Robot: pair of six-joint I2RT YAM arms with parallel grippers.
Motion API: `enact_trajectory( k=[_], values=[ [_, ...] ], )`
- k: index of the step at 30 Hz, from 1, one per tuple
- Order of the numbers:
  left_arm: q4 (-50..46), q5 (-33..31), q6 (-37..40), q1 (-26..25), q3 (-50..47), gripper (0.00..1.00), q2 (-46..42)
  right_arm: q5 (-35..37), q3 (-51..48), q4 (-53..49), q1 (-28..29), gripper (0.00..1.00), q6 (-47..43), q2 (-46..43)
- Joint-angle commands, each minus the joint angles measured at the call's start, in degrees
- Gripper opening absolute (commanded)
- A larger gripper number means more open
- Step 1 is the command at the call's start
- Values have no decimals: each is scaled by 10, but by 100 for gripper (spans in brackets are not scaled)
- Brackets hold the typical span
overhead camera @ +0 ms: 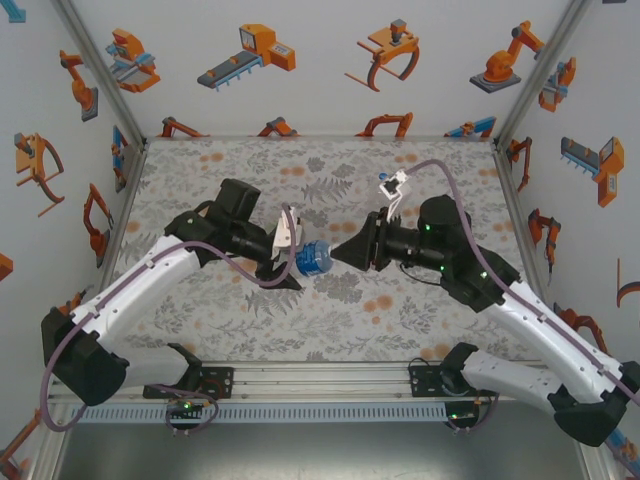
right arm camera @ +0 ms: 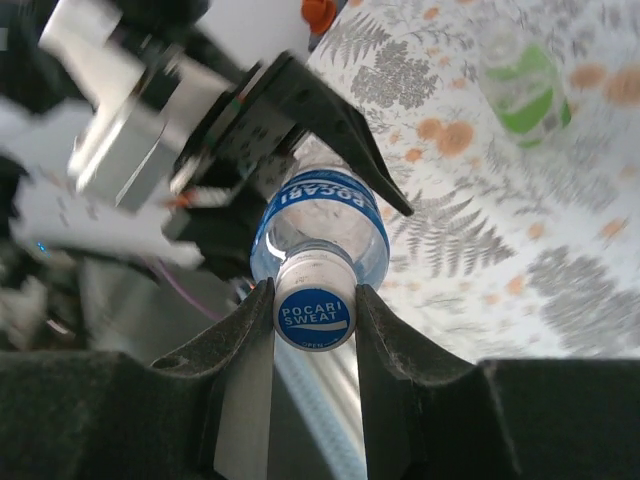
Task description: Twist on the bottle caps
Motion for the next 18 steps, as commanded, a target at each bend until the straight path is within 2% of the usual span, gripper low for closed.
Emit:
enact_trajectory(
  k=[1,3,5,9,10,12,14,16,18],
  values=[
    [78,-27,-33,-5,-14,0,-21,96,-28,42,6,0,337,9],
    [94,-43,-43,-5,-22,0,-25,114,-35,37,6,0,388,8],
    [106,-50,-50,-4,-26,0,-29,132,-27,36,6,0,392,12],
    [114,-40,-56,-1,-28,0,-28,126,3,32,6,0,321,31],
    [114,-37,-57,0,-28,0,-26,123,6,27,6,3,309,34],
    [114,-32,-58,1,-27,0,-23,121,9,36,6,18,267,35],
    [115,-27,-58,2,-25,0,-23,112,9,64,6,46,213,28],
    [119,-20,-62,5,-27,0,-25,104,19,81,6,54,139,18],
    [128,-4,-70,7,-26,0,-26,95,24,101,6,57,53,0]
  ],
)
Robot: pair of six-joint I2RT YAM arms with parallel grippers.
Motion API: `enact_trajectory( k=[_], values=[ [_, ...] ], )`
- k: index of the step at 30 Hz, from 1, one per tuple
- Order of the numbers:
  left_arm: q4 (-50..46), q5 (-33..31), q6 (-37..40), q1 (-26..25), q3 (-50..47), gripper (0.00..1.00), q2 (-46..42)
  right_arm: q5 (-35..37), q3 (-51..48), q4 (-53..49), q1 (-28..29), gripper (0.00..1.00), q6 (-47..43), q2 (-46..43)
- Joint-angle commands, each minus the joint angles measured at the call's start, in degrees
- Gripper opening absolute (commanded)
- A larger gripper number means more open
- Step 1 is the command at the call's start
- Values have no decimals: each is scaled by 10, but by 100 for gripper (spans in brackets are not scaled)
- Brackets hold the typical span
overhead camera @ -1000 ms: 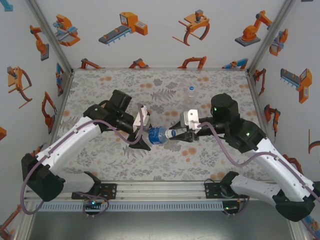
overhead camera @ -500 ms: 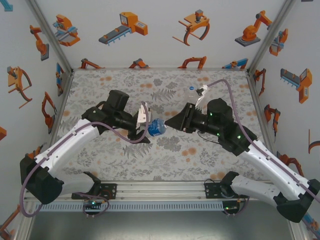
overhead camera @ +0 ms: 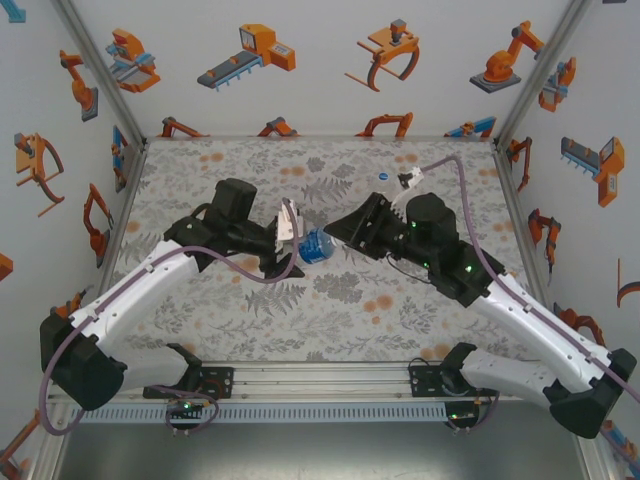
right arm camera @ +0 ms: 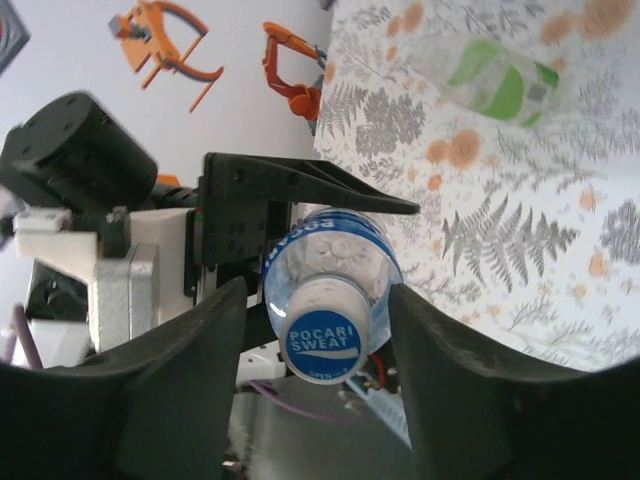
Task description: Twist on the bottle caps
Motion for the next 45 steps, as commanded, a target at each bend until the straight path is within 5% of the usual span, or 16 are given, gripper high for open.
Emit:
enact_trajectory(
  k=[1,6,11,17,21,33,39,45],
  values=[
    [38,55,-18,2,1,0,-16,-20,29,81,4,55,-169,-38],
    [114,170,-80,12,-3,0,-25,-98,-23,265,4,49,-336,-101],
    [204,350,-138,6,10,0,-19,-214,-10,343,4,61,-449,-100],
    [144,464,-100,-14,63,0,9,-451,18,463,4,66,-465,-38],
    [97,508,-68,-18,83,0,16,-523,22,535,4,66,-431,-3],
    [39,531,-24,-19,86,0,31,-544,31,588,23,44,-411,26],
    [35,536,-19,-20,88,0,31,-545,28,572,24,42,-420,26],
    [14,508,1,-20,89,0,25,-513,20,536,23,18,-460,15]
  ],
)
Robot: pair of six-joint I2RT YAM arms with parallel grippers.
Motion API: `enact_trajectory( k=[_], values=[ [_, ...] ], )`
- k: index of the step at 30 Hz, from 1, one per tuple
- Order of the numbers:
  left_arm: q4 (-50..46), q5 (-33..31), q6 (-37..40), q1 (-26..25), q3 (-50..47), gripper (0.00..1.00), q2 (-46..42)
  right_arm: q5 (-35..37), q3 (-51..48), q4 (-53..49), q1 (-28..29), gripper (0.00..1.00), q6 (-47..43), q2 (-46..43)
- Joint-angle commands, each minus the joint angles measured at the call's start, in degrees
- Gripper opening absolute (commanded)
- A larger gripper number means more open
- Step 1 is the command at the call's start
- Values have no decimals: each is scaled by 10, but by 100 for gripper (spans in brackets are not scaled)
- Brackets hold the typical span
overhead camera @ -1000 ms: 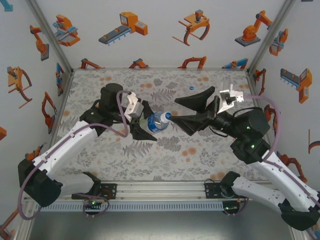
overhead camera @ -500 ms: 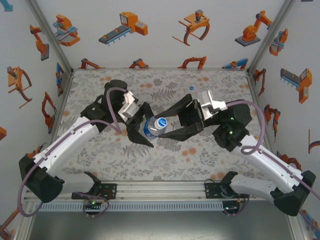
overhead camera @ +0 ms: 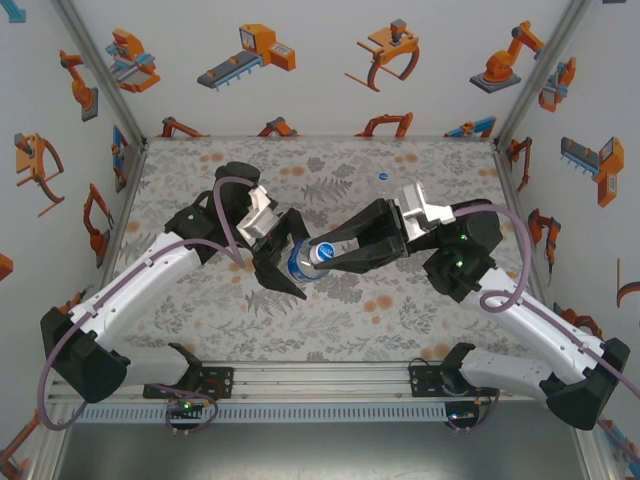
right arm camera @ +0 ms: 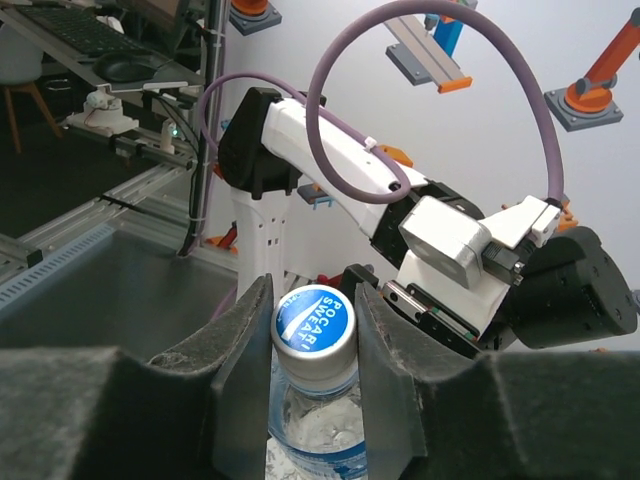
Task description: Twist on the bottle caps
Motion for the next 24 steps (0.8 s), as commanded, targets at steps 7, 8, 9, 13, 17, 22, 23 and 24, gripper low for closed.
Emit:
enact_trajectory(
  k=[7,8,9,13,17,22,23,24],
  values=[
    [2,-119,-5,1,-4,0,-20,182,-7,-165,9,0,-115,-57],
    [44,-154,-39,-1,-19,0,-26,206,-13,-169,9,0,-113,-61],
    [97,-192,-79,-3,-40,0,-35,234,-18,-170,8,0,-109,-62],
    [275,-328,-187,-3,-118,0,-69,332,-39,-174,9,0,-80,-61],
    [375,-464,-241,-17,-164,0,-88,444,-64,-166,15,0,-54,-58],
    [396,-656,-243,-72,-177,0,-96,653,-68,-205,49,0,-42,-43],
    [395,-694,-242,-85,-176,3,-95,692,-67,-206,61,0,-45,-37],
    [393,-727,-239,-97,-175,7,-96,720,-70,-201,71,0,-45,-30]
  ],
)
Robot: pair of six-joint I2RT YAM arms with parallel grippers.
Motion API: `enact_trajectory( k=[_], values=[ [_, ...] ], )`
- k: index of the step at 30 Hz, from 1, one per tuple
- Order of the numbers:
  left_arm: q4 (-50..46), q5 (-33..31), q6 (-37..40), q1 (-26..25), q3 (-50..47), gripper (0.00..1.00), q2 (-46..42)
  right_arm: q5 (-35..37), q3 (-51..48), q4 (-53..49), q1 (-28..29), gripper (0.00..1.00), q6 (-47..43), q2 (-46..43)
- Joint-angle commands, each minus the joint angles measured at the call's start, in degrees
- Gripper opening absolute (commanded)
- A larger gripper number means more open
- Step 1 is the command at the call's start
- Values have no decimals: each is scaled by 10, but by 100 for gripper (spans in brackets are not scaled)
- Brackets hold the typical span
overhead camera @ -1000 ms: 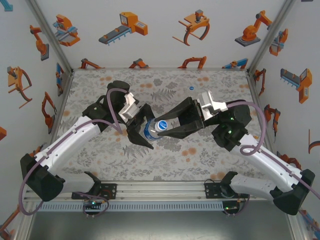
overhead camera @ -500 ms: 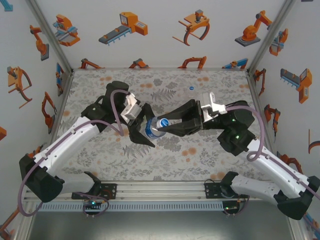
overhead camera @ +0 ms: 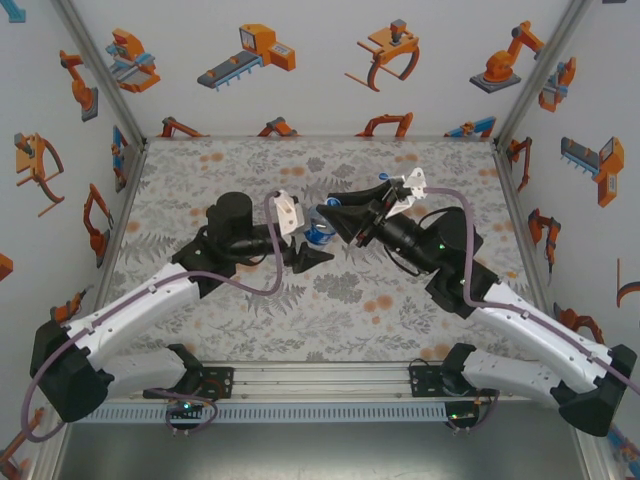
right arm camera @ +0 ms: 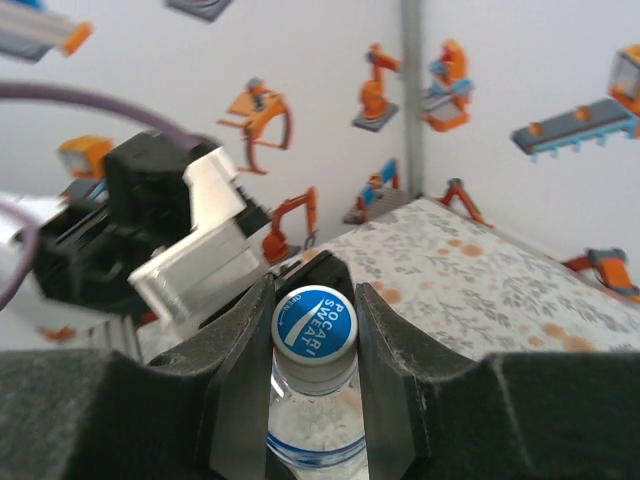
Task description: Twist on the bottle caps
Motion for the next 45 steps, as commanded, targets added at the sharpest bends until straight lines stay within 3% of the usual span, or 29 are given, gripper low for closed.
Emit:
enact_trajectory(
  k=[1,4,9,15,16,23,31,35,39,45],
  values=[
    [54,-175,-14,-39,5,11,-17,189,-9,-9,25,0,2,23],
    [49,-220,-5,-57,5,18,-14,233,-16,6,33,0,18,33],
    [16,-214,-4,-53,15,58,1,232,-5,1,33,0,14,46],
    [-28,-195,-10,-22,27,97,2,222,-11,27,15,0,-17,64],
    [-33,-189,-14,-14,26,99,0,213,-11,30,5,0,-20,67],
    [-90,-204,-34,39,19,97,-45,135,-18,81,-85,0,-71,135],
    [-258,-220,-56,143,71,97,-98,49,-1,198,-178,0,-134,285],
    [-313,-167,-66,225,82,97,-111,20,21,242,-207,0,-133,367],
    [-292,-80,-82,295,47,97,-111,-4,24,293,-221,0,-121,432],
    [-235,-38,-94,332,0,97,-107,-8,11,324,-224,2,-124,465]
  ],
)
